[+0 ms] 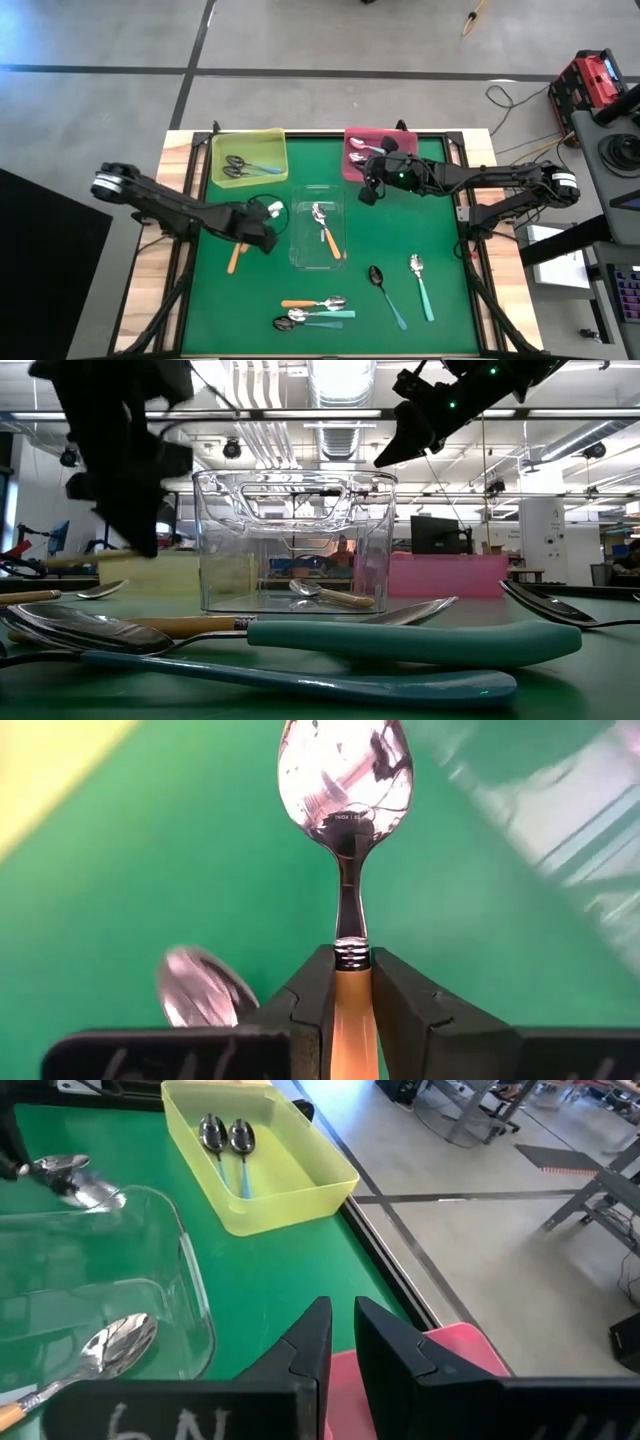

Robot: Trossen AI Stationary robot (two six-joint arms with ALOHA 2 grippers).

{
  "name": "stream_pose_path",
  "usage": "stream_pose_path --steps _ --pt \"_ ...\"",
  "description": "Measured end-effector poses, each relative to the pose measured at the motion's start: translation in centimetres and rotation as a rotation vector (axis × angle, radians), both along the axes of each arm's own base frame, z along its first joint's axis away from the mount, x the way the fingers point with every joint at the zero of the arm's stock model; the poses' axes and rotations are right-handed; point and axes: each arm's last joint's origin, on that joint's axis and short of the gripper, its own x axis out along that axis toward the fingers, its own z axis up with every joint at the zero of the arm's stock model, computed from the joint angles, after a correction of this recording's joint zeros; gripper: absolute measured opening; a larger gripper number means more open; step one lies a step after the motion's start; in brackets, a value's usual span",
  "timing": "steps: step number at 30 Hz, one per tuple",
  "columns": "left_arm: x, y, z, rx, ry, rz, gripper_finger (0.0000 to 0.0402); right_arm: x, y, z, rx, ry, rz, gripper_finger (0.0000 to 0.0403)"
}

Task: Sort silverware by color (type)
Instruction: Put the right yellow spoon into the transparent bin

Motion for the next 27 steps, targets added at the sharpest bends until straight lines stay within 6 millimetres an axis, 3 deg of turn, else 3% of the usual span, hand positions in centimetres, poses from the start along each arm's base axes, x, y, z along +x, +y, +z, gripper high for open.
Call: stream_pose_path --steps 9,16,19,21,27 --pt "-3.2 1.2 7.0 0.256 -0.333 -0.155 0.0039 0.1 0.1 0.1 0.023 -0.022 0.049 0.0038" --pt "-2.3 0.0 11.3 0.462 -0.741 -0.650 0.0039 0.7 0.5 0.4 0.085 -0.088 0.183 0.0038" --pt "-1.9 -0.9 11.6 0.514 -0.985 -0.960 0.0039 1.0 0.8 0.6 0.106 -0.127 0.276 0.0038" --pt "-1.8 -1.3 11.3 0.550 -1.129 -1.077 0.0039 1.1 1.1 0.7 0.124 -0.146 0.351 0.0038" --pt "-1.3 -1.5 9.2 0.607 -1.265 -1.102 0.0039 2.5 2.0 0.9 0.161 -0.261 0.597 0.0038"
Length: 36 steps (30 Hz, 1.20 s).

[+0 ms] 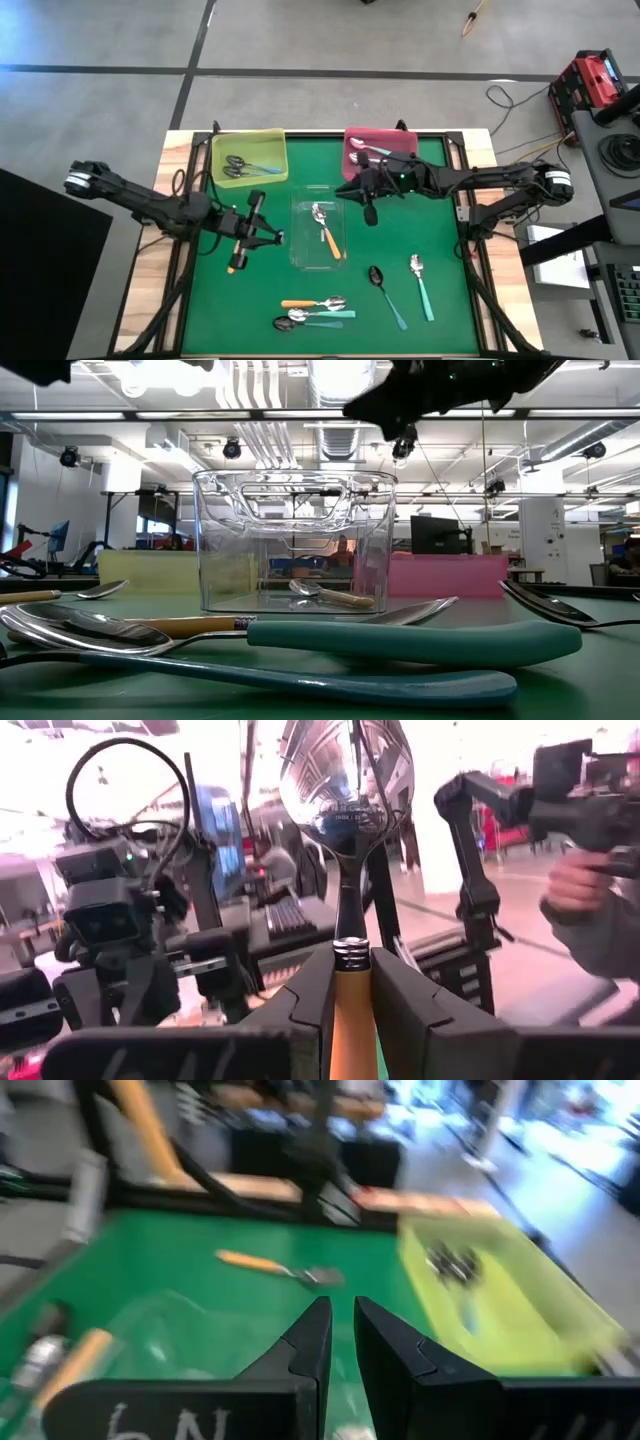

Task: Sort silverware by color (type)
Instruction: Put the right yellow spoon into the transparent bin

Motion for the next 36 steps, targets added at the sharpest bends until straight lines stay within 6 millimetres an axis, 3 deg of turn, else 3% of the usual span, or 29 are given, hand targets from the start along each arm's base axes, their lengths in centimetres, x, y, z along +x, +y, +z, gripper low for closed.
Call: stream_pose_path --steps 8,14,21,29,36 --pt "1.5 -0.4 -2.0 -0.014 -0.027 -0.004 0.0039 2.9 1.1 -0.8 0.051 -0.224 0.270 0.0038" --pt "3.2 -0.8 -2.7 -0.015 0.029 -0.009 0.0039 4.3 1.1 -1.4 0.181 -0.255 0.350 0.0048" --pt "4.5 -0.9 -3.2 -0.033 0.068 -0.056 0.0039 5.2 1.6 -0.9 0.176 -0.271 0.389 0.0120" --pt "4.9 -0.9 -3.8 -0.076 0.065 -0.120 0.0039 4.8 2.8 0.9 0.077 -0.352 0.432 0.0222" --pt "5.5 -0.5 -4.3 -0.105 0.028 -0.121 0.0039 5.7 3.2 2.5 0.021 -0.405 0.447 0.0246"
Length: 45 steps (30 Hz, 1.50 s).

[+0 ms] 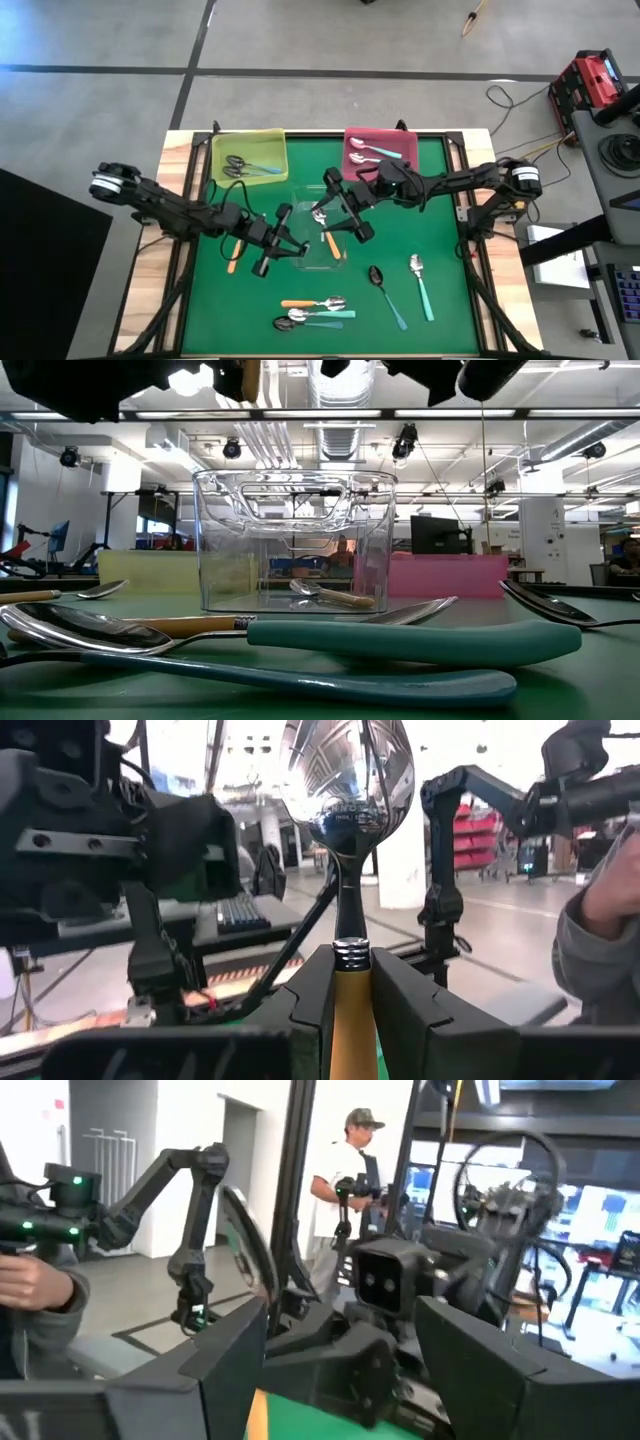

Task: Sort silverware by color (type)
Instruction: Put the right yellow spoon into the transparent bin

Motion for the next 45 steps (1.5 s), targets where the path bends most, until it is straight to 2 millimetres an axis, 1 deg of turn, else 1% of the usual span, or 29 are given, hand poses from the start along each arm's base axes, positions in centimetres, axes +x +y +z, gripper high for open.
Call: stream_pose_path --steps 7,11,14,17,24,28,30,33,41,45 --pt "0.8 0.9 -0.6 -0.046 -0.012 -0.008 0.0039 1.5 0.8 0.6 -0.038 0.038 0.047 0.0245" --pt "1.4 1.4 -0.8 -0.065 -0.015 -0.058 0.0039 2.4 1.2 0.7 -0.053 0.075 0.088 0.0244" --pt "1.7 1.5 -1.0 -0.071 -0.015 -0.100 0.0039 2.5 1.4 0.9 -0.079 0.089 0.130 0.0244" --pt "1.8 1.7 -1.0 -0.080 -0.012 -0.105 0.0039 2.5 1.5 1.1 -0.093 0.082 0.131 0.0242" --pt "2.2 2.7 -1.4 -0.117 0.013 -0.043 0.0039 2.7 1.7 1.6 -0.120 0.048 0.129 0.0230" --pt "2.4 2.8 -1.7 -0.121 0.006 -0.040 0.0039 2.8 1.6 1.6 -0.122 0.047 0.129 0.0219" --pt "2.4 2.8 -1.7 -0.128 0.006 -0.044 0.0039 2.8 1.6 1.7 -0.122 0.043 0.128 0.0205" --pt "2.4 2.9 -1.8 -0.132 0.014 -0.040 0.0039 2.8 1.6 1.7 -0.122 0.045 0.128 0.0168" --pt "2.4 2.8 -1.8 -0.137 0.016 -0.046 0.0039 2.8 1.6 1.6 -0.133 0.040 0.126 0.0024" --pt "2.4 2.8 -1.8 -0.155 0.026 -0.048 0.0041 2.8 1.6 1.5 -0.144 0.044 0.118 0.0015"
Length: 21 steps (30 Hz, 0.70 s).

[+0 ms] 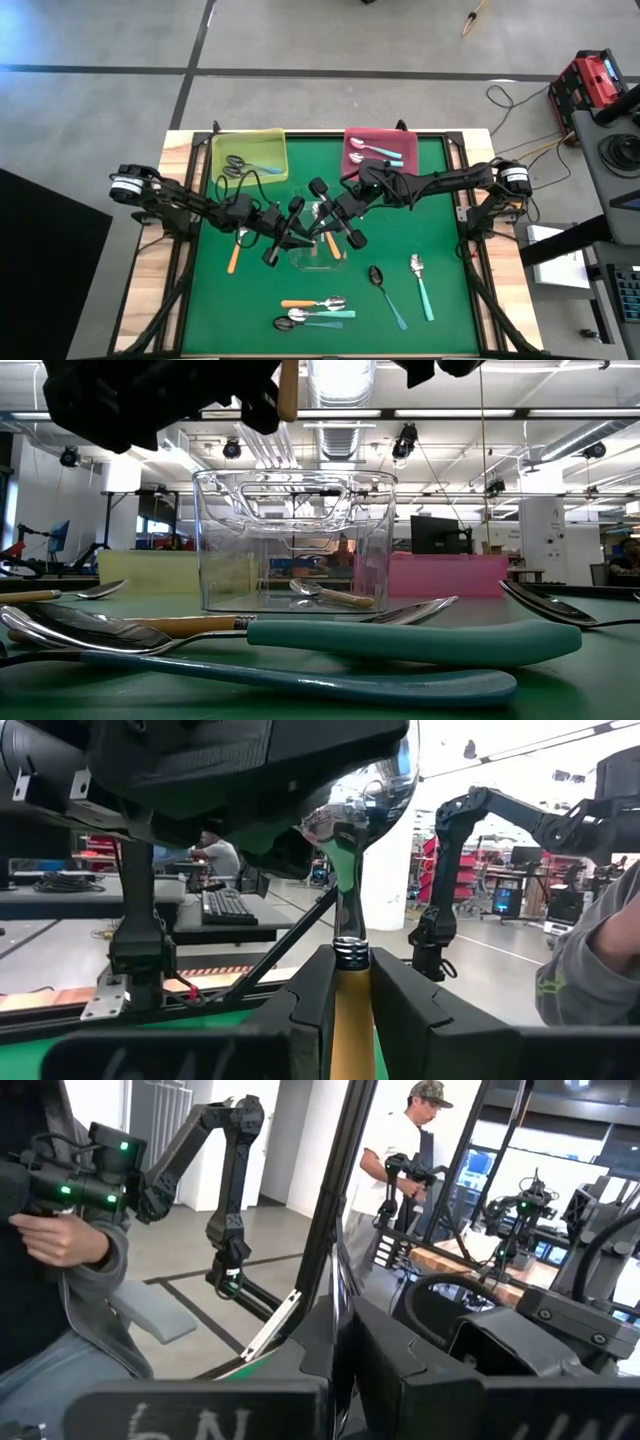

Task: Sort silverware by color (type)
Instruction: Put the right yellow spoon into the transparent bin

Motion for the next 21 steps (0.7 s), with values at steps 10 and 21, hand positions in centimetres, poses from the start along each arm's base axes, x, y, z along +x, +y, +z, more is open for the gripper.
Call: stream_pose_path --steps 10,21 --pt "0.1 0.8 0.0 -0.021 0.019 0.022 0.0144 0.0 -0.1 -0.1 0.034 0.036 -0.004 0.0013" --pt "-2.2 3.0 1.6 0.166 0.041 0.149 0.0227 0.0 -1.0 0.2 0.157 0.118 -0.160 0.0013"
